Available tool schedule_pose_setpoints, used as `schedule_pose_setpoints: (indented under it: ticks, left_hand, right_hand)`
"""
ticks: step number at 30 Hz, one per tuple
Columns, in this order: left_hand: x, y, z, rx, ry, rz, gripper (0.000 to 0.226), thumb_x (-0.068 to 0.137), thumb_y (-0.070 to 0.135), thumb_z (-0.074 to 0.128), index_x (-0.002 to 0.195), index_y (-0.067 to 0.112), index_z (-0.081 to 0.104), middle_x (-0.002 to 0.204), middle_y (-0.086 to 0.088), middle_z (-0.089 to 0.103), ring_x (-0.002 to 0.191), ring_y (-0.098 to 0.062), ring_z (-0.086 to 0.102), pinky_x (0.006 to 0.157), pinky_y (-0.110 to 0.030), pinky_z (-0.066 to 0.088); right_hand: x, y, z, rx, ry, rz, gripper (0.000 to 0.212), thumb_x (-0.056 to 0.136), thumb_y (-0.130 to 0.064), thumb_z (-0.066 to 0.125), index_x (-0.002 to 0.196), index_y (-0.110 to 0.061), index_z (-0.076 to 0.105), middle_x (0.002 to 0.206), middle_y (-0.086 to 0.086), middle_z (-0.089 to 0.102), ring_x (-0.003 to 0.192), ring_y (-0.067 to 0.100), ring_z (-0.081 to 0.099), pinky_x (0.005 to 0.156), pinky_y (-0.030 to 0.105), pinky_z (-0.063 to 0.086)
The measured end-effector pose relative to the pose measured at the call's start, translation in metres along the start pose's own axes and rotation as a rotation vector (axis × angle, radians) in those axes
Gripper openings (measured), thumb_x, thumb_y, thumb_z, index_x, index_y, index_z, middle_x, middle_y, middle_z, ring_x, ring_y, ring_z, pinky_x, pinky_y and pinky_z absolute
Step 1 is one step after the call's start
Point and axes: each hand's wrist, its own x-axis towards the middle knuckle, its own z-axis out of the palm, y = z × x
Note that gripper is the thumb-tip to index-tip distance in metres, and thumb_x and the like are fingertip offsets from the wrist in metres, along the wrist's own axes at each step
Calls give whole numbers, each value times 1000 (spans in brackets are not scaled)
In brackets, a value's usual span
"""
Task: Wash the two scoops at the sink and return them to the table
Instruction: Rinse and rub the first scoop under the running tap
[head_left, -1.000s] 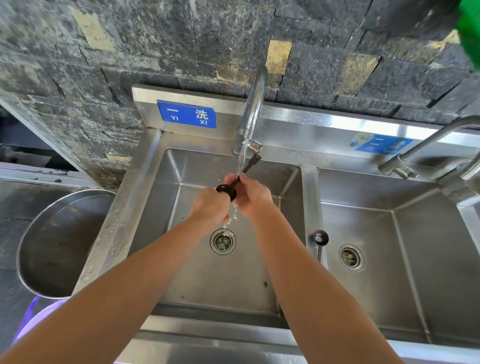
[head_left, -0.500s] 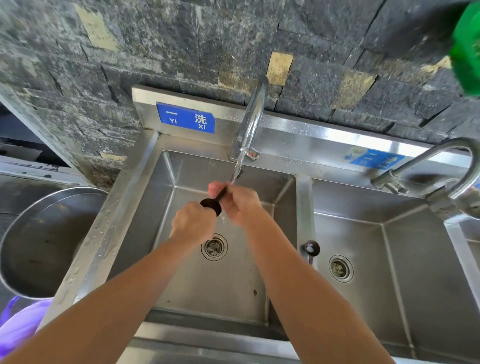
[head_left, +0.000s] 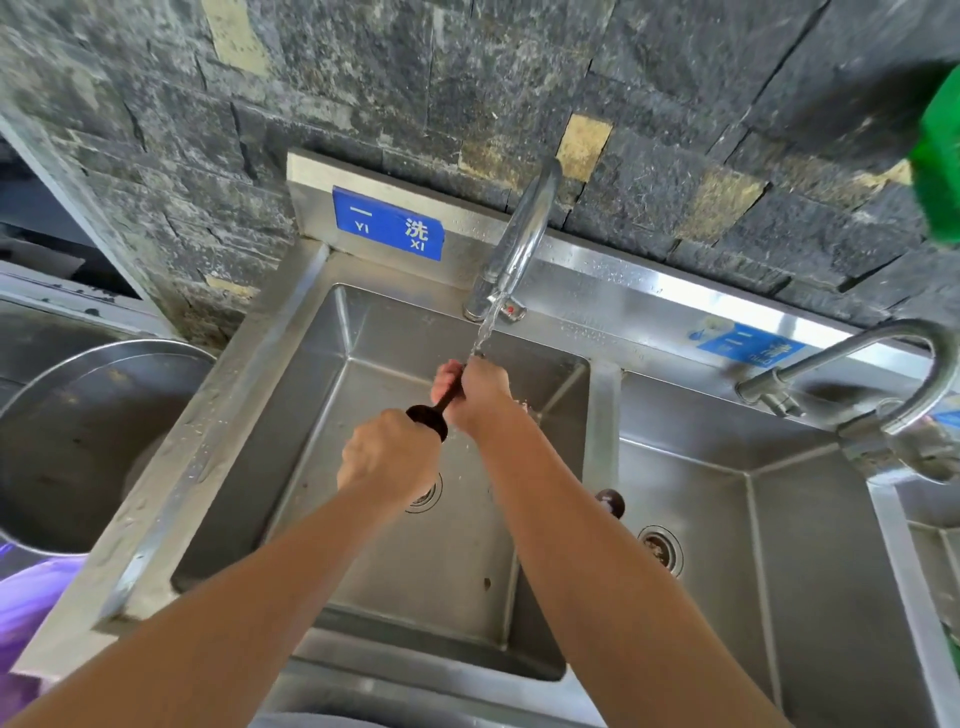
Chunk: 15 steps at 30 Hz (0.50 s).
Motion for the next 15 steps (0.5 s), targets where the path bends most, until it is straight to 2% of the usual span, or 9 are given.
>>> schedule_pose_setpoints:
  ticks: [2, 4, 7, 9, 11, 13, 15]
  left_hand:
    - [3, 0, -2, -9, 17, -42, 23, 90, 21, 44, 69, 12, 42, 71, -10, 54, 69, -30, 57, 57, -30, 42]
    - [8, 0, -6, -21, 21, -53, 18, 87, 18, 47, 72, 9, 46, 71, -11, 56, 64, -27, 57, 53, -28, 40]
    - [15, 6, -14, -55, 42, -45, 6, 81, 12, 51, 83, 6, 53, 80, -14, 62, 80, -34, 65, 62, -31, 49]
    - [16, 9, -16, -49, 32, -50, 2, 81, 10, 51, 80, 8, 50, 77, -12, 58, 83, -35, 65, 65, -32, 50]
    - [12, 9, -14, -23, 27, -48, 8, 82, 11, 50, 75, 9, 47, 72, -10, 54, 76, -32, 62, 62, -31, 47]
    - [2, 7, -8, 6, 21, -27, 19, 87, 20, 47, 70, 11, 45, 70, -10, 54, 66, -28, 57, 58, -29, 45]
    - [-9, 4, -2, 18, 1, 15, 25, 90, 26, 43, 69, 12, 47, 72, -10, 57, 66, -26, 58, 55, -28, 44]
  right_hand:
    - [-2, 7, 13, -50, -66, 25, 34, 102, -12, 23, 76, -8, 45, 49, 6, 49, 28, 12, 36, 34, 14, 29]
    - [0, -2, 21, -37, -104, 73, 35, 105, -16, 22, 80, -7, 44, 54, 5, 48, 34, 10, 36, 32, 18, 28]
    - [2, -7, 32, -6, -125, 37, 40, 106, -16, 20, 76, -5, 44, 59, 5, 43, 40, 10, 33, 33, 20, 27]
    - [-1, -3, 35, -38, -117, -12, 39, 103, -11, 18, 72, -7, 41, 58, 3, 39, 33, 11, 32, 32, 20, 24]
    - [-4, 0, 26, -53, -115, -51, 37, 101, -7, 23, 69, -8, 40, 57, 1, 37, 29, 11, 34, 33, 18, 26]
    - [5, -5, 3, -42, -105, -152, 36, 101, -4, 29, 68, -11, 42, 62, 1, 40, 42, 10, 41, 42, 20, 35]
    - [14, -18, -16, -75, -63, -198, 37, 101, -4, 31, 67, -11, 44, 65, 1, 41, 49, 11, 39, 48, 21, 35]
